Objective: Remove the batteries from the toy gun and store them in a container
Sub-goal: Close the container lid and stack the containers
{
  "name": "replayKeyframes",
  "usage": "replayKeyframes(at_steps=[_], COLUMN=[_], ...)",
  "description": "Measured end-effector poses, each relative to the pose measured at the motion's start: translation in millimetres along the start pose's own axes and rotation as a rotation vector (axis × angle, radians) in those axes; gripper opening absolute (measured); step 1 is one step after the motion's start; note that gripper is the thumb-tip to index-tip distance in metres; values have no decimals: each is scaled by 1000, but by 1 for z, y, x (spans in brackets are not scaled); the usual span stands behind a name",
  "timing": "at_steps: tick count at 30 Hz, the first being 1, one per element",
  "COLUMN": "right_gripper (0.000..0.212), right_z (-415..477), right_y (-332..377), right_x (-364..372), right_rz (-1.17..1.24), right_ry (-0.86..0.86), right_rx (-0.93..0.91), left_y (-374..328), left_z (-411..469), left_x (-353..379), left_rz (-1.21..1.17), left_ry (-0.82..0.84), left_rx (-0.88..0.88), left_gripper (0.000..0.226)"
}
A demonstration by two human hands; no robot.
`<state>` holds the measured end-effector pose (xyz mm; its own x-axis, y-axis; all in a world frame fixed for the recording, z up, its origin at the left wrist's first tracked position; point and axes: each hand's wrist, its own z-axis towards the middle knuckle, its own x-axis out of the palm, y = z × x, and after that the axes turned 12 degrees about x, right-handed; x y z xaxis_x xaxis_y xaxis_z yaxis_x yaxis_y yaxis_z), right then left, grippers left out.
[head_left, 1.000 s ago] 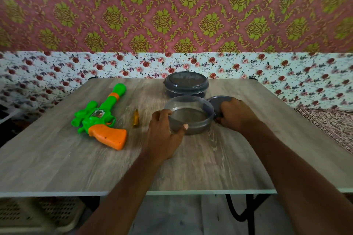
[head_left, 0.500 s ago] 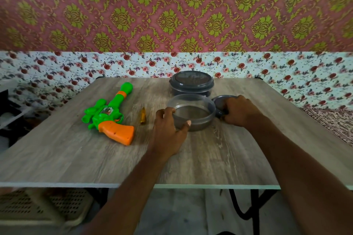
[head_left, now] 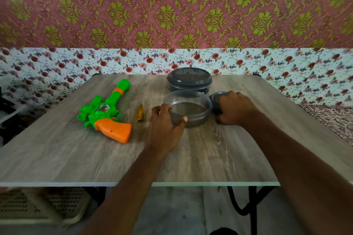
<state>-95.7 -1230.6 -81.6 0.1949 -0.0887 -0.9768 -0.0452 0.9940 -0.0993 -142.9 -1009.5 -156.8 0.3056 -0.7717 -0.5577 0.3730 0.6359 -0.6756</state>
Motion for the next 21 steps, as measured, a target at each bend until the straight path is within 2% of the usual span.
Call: replayKeyframes(at_steps=[4, 7, 12, 16, 18, 21], right_gripper=[39, 37, 29, 18, 27, 31], right_z=[-7, -8, -4, -6, -9, -8], right_y=[-6, -18, -21, -2, 6, 11], right_x=[9, 21, 40, 43, 42, 48], right_rz=[-81, -43, 144, 250, 284, 284], right_ry=[-94, -182, -514, -891, -941, -910], right_rx=[81, 170, 199, 0, -156, -355], left_y=[1, 1, 1, 5, 9, 11], left_z=[1, 1, 2, 4, 6, 6], left_x=[1, 1, 2, 3, 4, 5], left_rz=[-15, -10, 1, 5, -22, -71], left_ry=[-1, 1, 11, 7, -1, -28], left_rx=[-4, -2, 20, 45, 66, 78], left_gripper=[58, 57, 53, 52, 53, 53])
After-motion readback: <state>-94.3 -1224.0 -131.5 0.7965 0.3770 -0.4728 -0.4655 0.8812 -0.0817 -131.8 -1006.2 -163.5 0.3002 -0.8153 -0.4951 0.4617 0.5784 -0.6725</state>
